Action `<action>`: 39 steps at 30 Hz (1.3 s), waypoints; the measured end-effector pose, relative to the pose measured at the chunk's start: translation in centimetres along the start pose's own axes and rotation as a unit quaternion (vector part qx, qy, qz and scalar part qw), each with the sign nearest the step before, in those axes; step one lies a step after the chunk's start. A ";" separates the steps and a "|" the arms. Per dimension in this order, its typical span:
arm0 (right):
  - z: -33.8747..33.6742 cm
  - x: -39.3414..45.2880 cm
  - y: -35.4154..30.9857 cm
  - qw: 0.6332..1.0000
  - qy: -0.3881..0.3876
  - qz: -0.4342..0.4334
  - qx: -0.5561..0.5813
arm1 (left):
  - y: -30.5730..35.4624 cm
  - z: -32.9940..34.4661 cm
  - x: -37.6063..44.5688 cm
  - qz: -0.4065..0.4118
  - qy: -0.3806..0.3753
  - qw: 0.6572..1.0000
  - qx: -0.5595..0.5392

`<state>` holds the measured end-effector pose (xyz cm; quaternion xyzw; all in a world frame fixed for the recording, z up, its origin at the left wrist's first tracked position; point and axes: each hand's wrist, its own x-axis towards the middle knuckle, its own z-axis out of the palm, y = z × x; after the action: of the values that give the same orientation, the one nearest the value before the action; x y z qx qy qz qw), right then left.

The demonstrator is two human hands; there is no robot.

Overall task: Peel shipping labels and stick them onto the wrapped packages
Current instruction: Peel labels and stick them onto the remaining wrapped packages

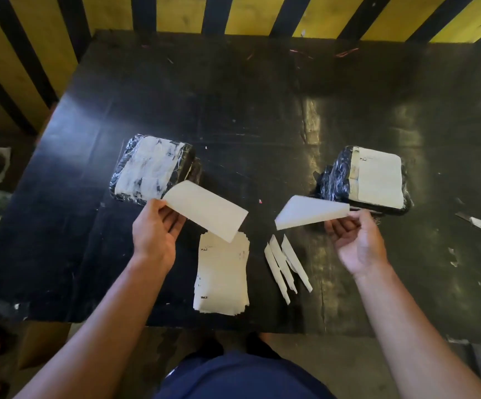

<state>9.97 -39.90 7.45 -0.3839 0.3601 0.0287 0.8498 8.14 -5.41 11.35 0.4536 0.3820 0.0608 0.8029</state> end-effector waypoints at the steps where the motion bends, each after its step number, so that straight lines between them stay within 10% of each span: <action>1: -0.2 0.0 -0.4 0.999 -0.001 -0.024 -0.034 | -0.1 0.0 -0.2 0.003 -0.008 1.000 0.009; 11: -1.9 -0.3 4.5 0.829 -0.061 -0.196 -0.520 | -3.7 0.3 -2.3 -0.018 -0.072 0.992 0.101; 26: -6.6 1.4 10.6 0.707 -0.028 -0.172 -0.685 | -5.4 2.8 -5.3 -0.040 -0.061 0.986 0.149; 32: -3.0 -3.5 8.1 0.712 -0.061 -0.399 -0.574 | -5.8 3.8 -5.8 -0.037 -0.055 0.987 0.144; 39: 2.3 -8.0 8.0 0.562 -0.154 -0.533 -0.613 | -6.2 4.9 -6.7 -0.039 -0.038 0.990 0.128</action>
<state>2.81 -30.91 8.44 -0.9244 -0.1508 -0.1567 0.3134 5.20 -15.27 11.73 0.5397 0.3734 -0.0375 0.7536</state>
